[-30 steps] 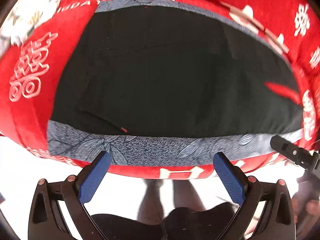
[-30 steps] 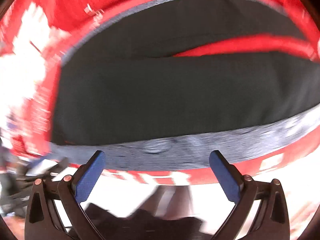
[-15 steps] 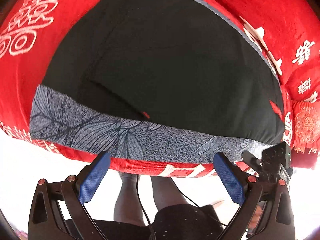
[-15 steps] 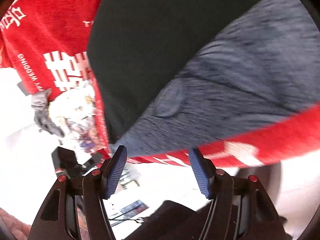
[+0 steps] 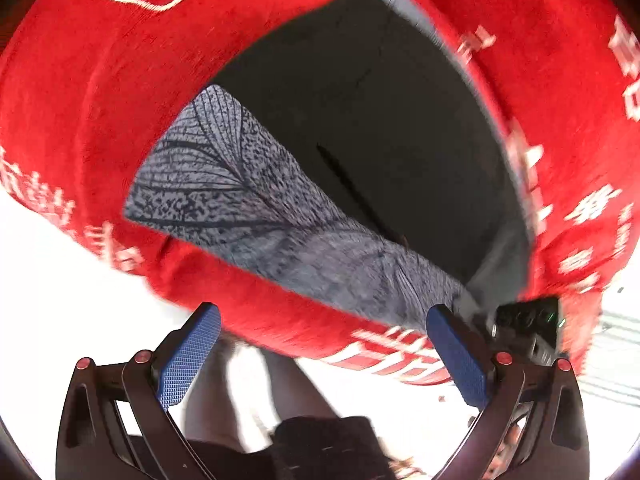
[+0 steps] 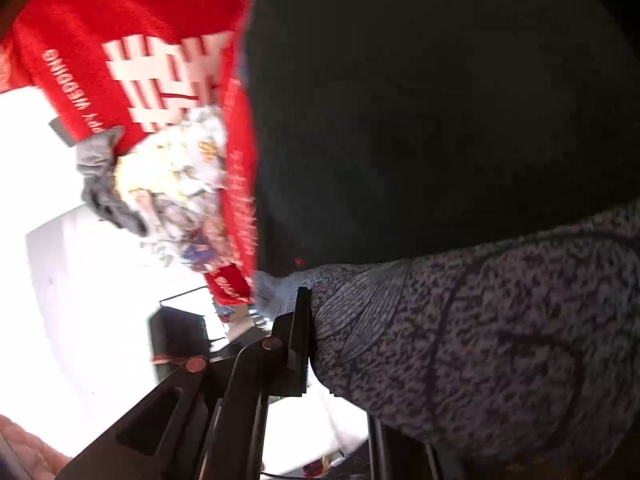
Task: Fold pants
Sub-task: 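Grasp the grey waistband with the right gripper while the left gripper grasps it too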
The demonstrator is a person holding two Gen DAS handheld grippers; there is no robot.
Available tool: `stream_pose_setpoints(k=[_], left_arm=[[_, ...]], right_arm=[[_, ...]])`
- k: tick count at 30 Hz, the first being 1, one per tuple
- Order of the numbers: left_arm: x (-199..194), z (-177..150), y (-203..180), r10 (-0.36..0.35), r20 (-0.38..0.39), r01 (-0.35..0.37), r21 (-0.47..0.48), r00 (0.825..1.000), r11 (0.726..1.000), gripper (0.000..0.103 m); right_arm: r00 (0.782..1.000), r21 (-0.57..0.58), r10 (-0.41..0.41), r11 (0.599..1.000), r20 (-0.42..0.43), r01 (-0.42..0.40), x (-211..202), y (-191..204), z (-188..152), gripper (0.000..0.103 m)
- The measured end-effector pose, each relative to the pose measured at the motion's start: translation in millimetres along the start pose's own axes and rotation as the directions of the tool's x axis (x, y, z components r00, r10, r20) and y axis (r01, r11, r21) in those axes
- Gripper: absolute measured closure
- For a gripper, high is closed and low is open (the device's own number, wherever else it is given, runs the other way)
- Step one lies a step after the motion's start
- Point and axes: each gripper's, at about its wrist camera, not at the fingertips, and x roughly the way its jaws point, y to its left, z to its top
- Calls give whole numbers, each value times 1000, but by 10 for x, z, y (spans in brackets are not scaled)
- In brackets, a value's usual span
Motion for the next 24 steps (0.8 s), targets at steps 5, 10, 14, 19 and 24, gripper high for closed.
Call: stream_pose_setpoints(k=[5, 10, 14, 19, 24], left_arm=[[96, 198, -91, -6, 67, 5, 7, 998, 1000, 0], [327, 326, 45, 40, 14, -39, -36, 999, 999, 46], [285, 317, 12, -2, -9, 3, 25, 1000, 1000, 71], [220, 348, -177, -11, -49, 17, 105, 999, 994, 72], [171, 407, -219, 14, -64, -6, 124, 998, 992, 71]], right_arm=[[997, -71, -31, 997, -71, 26, -15, 178, -66, 96], [990, -28, -134, 991, -49, 133, -142, -119, -90, 86], [982, 45, -172, 985, 78, 169, -666, -408, -141, 39], [976, 160, -76, 986, 205, 44, -1110, -738, -229, 40], [952, 260, 26, 959, 306, -110, -1151, -939, -312, 100]])
